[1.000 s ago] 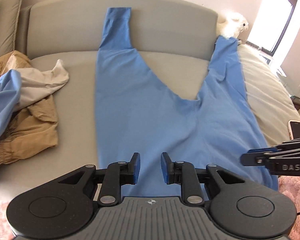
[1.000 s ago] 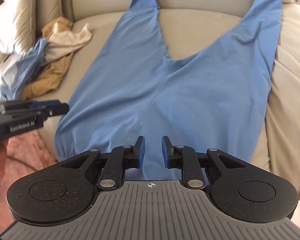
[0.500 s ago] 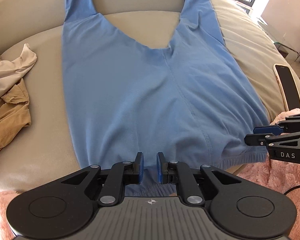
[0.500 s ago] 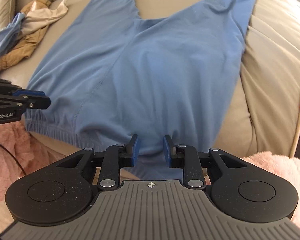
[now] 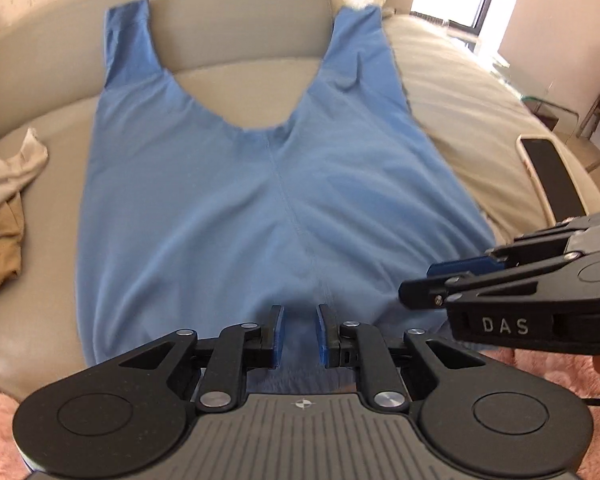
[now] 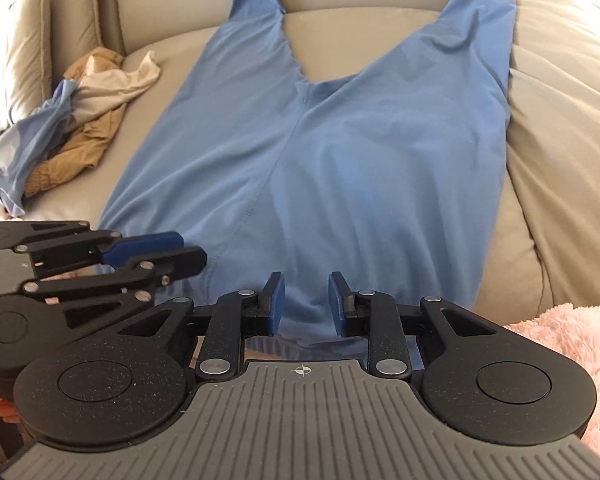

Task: Fold clothes
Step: 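Pinch the waistband with both grippers, tug it straight, then open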

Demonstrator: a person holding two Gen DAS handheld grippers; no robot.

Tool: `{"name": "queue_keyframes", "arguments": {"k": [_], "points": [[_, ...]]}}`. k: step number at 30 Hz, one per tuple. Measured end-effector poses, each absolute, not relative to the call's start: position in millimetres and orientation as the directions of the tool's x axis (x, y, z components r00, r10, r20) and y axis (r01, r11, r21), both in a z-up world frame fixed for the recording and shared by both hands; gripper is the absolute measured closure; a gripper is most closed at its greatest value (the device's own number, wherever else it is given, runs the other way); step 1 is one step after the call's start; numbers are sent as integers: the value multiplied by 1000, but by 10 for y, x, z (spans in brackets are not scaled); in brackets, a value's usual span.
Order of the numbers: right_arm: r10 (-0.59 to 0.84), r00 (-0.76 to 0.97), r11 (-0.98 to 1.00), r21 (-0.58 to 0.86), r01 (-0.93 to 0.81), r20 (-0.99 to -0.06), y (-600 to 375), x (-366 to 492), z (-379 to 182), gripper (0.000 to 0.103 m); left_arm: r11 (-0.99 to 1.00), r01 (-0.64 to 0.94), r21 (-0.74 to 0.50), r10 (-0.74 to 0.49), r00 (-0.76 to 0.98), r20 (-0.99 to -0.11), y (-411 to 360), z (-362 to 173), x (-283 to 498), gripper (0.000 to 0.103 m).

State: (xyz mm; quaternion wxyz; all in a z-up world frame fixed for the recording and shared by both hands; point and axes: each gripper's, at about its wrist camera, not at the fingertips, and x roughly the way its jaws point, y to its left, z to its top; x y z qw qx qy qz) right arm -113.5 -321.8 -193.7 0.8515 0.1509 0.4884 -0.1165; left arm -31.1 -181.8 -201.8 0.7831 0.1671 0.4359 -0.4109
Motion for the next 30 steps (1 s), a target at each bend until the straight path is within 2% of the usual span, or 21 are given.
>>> {"name": "queue_keyframes", "arguments": {"k": [12, 17, 18, 19, 22, 25, 30], "points": [[-16, 404, 903, 159, 398, -915, -3258, -1303, -2054, 77, 542, 840, -30, -436, 251, -864, -1785, -1998, -472, 91], [-25, 484, 869, 220, 443, -875, -3475, -1514, -1849, 72, 542, 839, -44, -540, 308, -783, -1713, -1753, -532, 89], [-39, 508, 862, 228, 452, -860, -3547, -1540, -1811, 69, 543, 838, -48, -558, 318, -767, -1726, -1715, -531, 88], [-71, 536, 849, 232, 476, -841, -3665, -1578, -1764, 68, 543, 838, -61, -577, 320, -752, -1753, -1684, -528, 79], [-148, 564, 819, 218, 530, -813, -3889, -1642, -1708, 65, 523, 848, -78, -618, 315, -720, -1855, -1639, -562, 66], [-164, 574, 779, 252, 574, -802, -4070, -1692, -1736, 65, 519, 853, -52, -604, 324, -728, -2019, -1649, -605, 66], [-151, 569, 744, 286, 603, -808, -4213, -1722, -1844, 65, 552, 830, -79, -567, 303, -766, -2161, -1657, -566, 66]]}}
